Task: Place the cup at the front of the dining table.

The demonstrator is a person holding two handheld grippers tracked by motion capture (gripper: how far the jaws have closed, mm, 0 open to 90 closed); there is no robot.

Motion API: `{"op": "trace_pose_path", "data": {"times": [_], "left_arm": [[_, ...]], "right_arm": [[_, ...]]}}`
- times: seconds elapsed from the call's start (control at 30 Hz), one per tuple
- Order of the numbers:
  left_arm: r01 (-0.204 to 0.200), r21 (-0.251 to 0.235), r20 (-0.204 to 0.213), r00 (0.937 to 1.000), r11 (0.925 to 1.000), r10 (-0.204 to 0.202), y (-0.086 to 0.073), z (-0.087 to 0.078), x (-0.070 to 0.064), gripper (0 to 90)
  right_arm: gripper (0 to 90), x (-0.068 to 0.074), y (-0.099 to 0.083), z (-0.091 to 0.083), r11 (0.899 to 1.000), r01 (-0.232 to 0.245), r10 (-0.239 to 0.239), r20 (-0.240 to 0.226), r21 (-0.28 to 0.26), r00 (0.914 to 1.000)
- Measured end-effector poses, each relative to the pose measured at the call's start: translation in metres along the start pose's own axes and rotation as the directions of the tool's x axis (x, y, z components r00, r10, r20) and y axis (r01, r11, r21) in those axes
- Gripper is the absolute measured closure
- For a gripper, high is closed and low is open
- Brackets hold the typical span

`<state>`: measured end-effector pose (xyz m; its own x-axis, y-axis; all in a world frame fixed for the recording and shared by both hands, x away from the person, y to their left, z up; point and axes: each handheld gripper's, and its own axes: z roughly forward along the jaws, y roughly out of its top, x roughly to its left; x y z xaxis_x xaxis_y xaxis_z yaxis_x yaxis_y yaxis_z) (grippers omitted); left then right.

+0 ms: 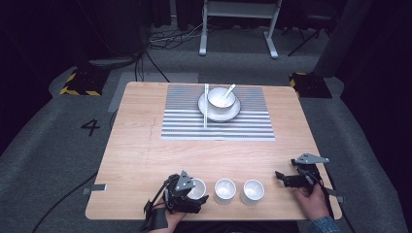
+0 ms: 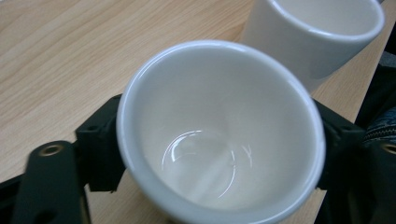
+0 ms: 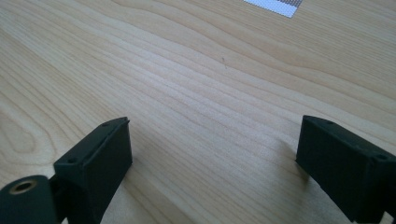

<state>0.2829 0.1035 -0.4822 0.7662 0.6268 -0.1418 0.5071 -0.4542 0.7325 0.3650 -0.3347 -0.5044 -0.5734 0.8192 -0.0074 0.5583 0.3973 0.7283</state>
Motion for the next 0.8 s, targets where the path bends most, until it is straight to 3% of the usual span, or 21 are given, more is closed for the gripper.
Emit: {"op": "trace_pose_path", "data": {"times": [0.4,0.8], "left_arm": [[-0.045,0.019,-0.044,0.9980,0.9988,0.046,0.003,-0.001,-0.004,26.0],[-0.060,0.021,-0.011,0.9981,0.9979,0.061,0.010,-0.002,-0.008,26.5]], "right_arm": [[10.5,0.000,0.000,0.000,1.000,0.000,0.000,0.000,0.000,1.0000],[10.7,0.000,0.000,0.000,1.000,0.000,0.000,-0.003,0.000,1.0000]]}}
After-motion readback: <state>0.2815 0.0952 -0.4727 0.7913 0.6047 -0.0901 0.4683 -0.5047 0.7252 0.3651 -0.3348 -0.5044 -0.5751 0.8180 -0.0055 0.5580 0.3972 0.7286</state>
